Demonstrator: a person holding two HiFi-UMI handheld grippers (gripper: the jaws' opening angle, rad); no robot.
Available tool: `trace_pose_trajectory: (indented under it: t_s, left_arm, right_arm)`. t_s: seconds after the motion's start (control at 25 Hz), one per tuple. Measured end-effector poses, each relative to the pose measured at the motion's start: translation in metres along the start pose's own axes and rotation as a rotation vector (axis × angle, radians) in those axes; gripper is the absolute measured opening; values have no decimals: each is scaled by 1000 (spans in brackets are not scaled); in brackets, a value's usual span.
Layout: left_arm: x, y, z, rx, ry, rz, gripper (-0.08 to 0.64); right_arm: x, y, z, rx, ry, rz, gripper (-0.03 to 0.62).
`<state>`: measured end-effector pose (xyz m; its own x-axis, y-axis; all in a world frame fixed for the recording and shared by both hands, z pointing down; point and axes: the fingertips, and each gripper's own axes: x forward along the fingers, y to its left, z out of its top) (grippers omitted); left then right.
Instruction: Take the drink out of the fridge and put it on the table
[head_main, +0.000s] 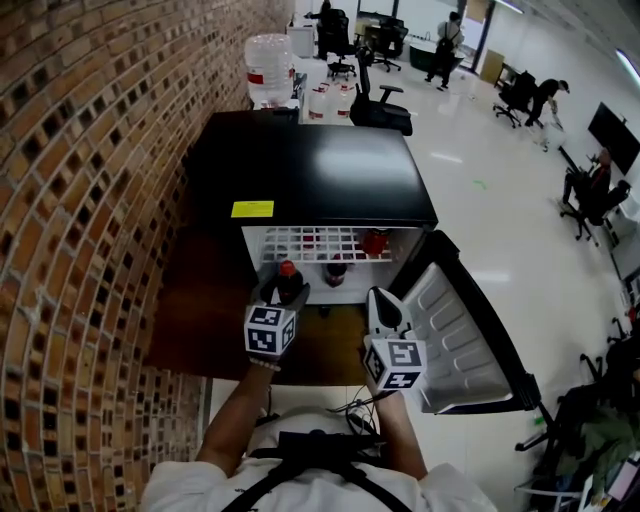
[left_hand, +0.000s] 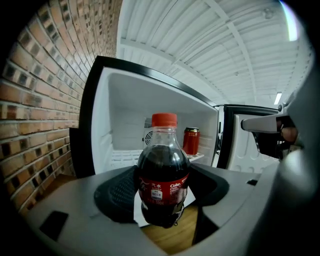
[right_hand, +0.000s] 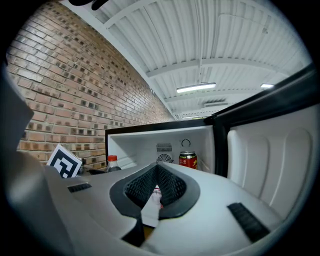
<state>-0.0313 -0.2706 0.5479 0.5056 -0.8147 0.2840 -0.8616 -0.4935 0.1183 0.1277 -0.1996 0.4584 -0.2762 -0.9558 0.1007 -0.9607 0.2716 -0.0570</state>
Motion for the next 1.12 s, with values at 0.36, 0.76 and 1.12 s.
trace_pose_trajectory:
  t_s: [0.36, 0.76, 1.12]
  left_arm:
    - [-23, 26, -23, -30, 24, 64, 301]
    - [-41, 52, -59, -57, 68, 135, 301]
    - [-44, 86, -110, -108, 136, 188, 301]
  right_arm:
    - [9, 16, -7, 13, 13, 35, 15]
    - [14, 29, -8, 9, 14, 64, 15]
    - [13, 33, -11, 11, 26, 66, 14]
